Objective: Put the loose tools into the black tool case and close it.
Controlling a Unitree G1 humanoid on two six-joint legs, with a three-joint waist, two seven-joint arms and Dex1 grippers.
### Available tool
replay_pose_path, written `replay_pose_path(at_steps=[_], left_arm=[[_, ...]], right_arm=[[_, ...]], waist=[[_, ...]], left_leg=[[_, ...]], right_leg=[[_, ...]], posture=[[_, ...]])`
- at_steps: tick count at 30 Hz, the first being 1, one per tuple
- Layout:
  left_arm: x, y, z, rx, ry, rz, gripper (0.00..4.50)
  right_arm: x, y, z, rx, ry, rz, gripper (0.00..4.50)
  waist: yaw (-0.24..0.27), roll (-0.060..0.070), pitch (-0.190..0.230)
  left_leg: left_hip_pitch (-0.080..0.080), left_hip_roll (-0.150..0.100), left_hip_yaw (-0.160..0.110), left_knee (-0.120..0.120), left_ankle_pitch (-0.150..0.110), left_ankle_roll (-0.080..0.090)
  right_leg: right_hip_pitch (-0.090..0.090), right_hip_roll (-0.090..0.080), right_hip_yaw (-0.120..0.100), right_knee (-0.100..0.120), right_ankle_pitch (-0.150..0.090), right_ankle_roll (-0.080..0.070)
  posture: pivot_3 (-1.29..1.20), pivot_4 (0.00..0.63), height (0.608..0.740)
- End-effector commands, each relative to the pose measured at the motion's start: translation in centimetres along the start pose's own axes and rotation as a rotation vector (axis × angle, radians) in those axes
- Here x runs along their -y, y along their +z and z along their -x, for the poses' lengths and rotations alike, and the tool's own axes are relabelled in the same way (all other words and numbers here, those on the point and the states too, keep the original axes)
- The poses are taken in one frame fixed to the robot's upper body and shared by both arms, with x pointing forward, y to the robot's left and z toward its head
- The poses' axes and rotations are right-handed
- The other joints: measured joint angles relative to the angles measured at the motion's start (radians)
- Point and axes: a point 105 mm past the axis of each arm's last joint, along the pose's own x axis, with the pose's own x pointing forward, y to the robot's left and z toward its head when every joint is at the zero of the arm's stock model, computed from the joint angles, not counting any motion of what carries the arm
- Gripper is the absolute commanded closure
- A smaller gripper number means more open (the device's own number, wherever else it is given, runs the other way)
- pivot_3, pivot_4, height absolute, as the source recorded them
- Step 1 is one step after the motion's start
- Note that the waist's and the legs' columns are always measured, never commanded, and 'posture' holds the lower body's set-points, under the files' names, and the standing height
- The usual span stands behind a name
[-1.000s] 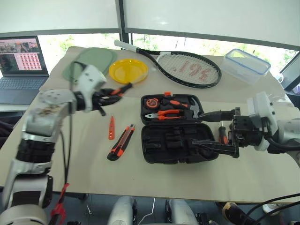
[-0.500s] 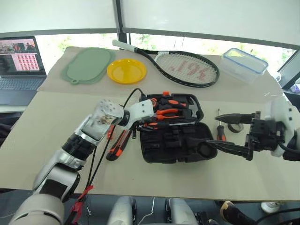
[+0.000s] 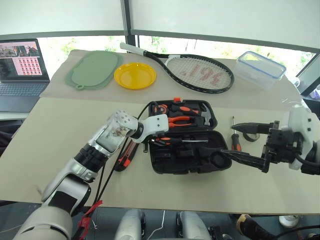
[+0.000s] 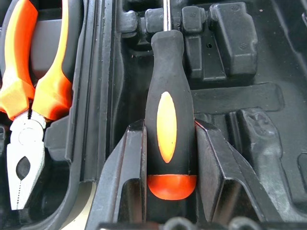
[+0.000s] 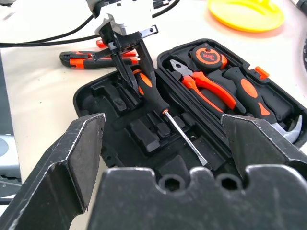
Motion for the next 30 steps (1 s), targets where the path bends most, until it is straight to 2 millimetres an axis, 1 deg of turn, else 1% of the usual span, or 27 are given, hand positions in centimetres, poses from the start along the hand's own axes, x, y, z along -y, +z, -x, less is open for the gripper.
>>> replay_pose_path(at_steps=[1,6,10,12,13,14,16,17,18,21,23,26,30], left_arm=[[-1.4,0.7,0.6,-0.004,0.060,-0.013,3.60],[-2.0,0.7,0.3,-0.014,0.078,-0.007,3.60],[-1.9,1.0,0.1,0.000,0.057,-0.010,3.60],[-2.0,1.1,0.2,0.005,0.059,-0.003,2.59],[-2.0,1.2,0.4,0.007,0.062,-0.012,2.43],[-2.0,1.3,0.4,0.009,0.064,-0.020,1.99],[-2.3,1.9,1.1,0.019,0.079,-0.039,1.32],[-2.3,2.3,1.5,0.031,0.082,-0.047,0.90],[-2.3,3.1,2.1,0.056,0.079,-0.050,0.60],[-2.1,4.9,3.4,0.109,0.078,-0.071,0.60],[-1.8,5.3,3.5,0.118,0.070,-0.095,0.60],[-1.7,5.3,3.1,0.120,0.064,-0.113,1.37],[-1.9,4.2,1.6,0.079,0.059,-0.154,2.96]], right_arm=[[0.0,1.1,0.2,0.036,-0.019,0.056,0.00],[0.0,1.0,0.0,0.040,-0.015,0.054,0.00],[0.2,1.0,0.0,0.037,-0.015,0.057,0.00],[0.3,0.9,0.1,0.033,-0.018,0.057,0.00],[0.3,0.9,0.1,0.032,-0.018,0.057,0.00],[0.2,0.9,0.1,0.031,-0.018,0.057,0.00],[0.2,0.8,0.2,0.028,-0.018,0.055,0.00],[0.2,0.8,0.2,0.027,-0.018,0.054,0.00],[0.1,0.8,0.2,0.025,-0.017,0.053,0.00],[0.0,0.6,0.3,0.021,-0.014,0.048,0.00],[-0.1,0.5,0.3,0.020,-0.013,0.046,0.00],[0.0,0.5,0.3,0.020,-0.012,0.045,0.00],[0.1,0.5,0.1,0.023,-0.012,0.046,0.00]], waist=[[0.000,0.000,0.000],[0.000,0.000,0.000],[0.001,0.000,0.000],[0.001,0.000,0.000],[0.001,0.000,0.000],[0.001,0.000,0.000],[0.001,0.000,0.000],[0.000,0.000,0.000],[0.000,0.000,0.000],[0.000,0.000,0.000],[0.001,0.000,0.000],[0.001,0.000,0.000],[0.000,0.000,0.000]], left_leg=[[0.000,0.000,0.000,0.000,0.000,0.000],[0.000,0.000,0.000,0.000,0.000,0.000],[0.000,0.000,-0.001,0.002,0.000,0.000],[0.000,0.000,-0.001,0.002,0.000,0.000],[0.000,0.000,-0.001,0.002,0.000,0.000],[0.000,0.000,-0.001,0.002,0.000,0.000],[0.000,0.000,-0.001,0.002,0.000,0.000],[0.000,0.000,-0.001,0.002,0.000,0.000],[0.000,0.000,-0.001,0.002,0.000,0.000],[-0.001,0.000,-0.002,0.002,0.000,0.000],[-0.001,0.000,-0.002,0.002,0.000,0.000],[0.000,0.000,-0.002,0.003,0.000,0.000],[0.000,0.000,-0.002,0.003,0.000,0.000]], right_leg=[[0.000,0.000,0.000,0.000,0.000,0.000],[0.000,0.000,0.000,0.001,0.000,0.000],[0.000,0.000,0.000,0.001,0.000,0.000],[0.000,0.000,0.000,0.002,0.000,0.000],[0.000,0.000,0.000,0.002,0.000,0.000],[0.000,0.000,0.000,0.002,0.000,0.000],[0.000,0.000,0.000,0.002,0.000,0.000],[0.000,0.000,0.000,0.002,0.000,0.000],[0.000,0.000,0.000,0.002,0.000,0.000],[0.000,0.000,0.000,0.003,0.000,0.000],[0.000,0.000,0.000,0.002,0.000,0.000],[0.001,0.000,0.000,0.002,0.000,0.000],[0.001,0.000,0.000,0.002,0.000,0.000]], posture=[[0.00,0.150,0.738],[0.00,0.150,0.738],[0.00,0.150,0.738],[0.00,0.150,0.738],[0.00,0.150,0.738],[0.00,0.150,0.738],[0.00,0.150,0.738],[0.00,0.150,0.738],[0.00,0.150,0.738],[0.00,0.150,0.738],[0.00,0.150,0.738],[0.00,0.150,0.738],[0.00,0.150,0.738]])
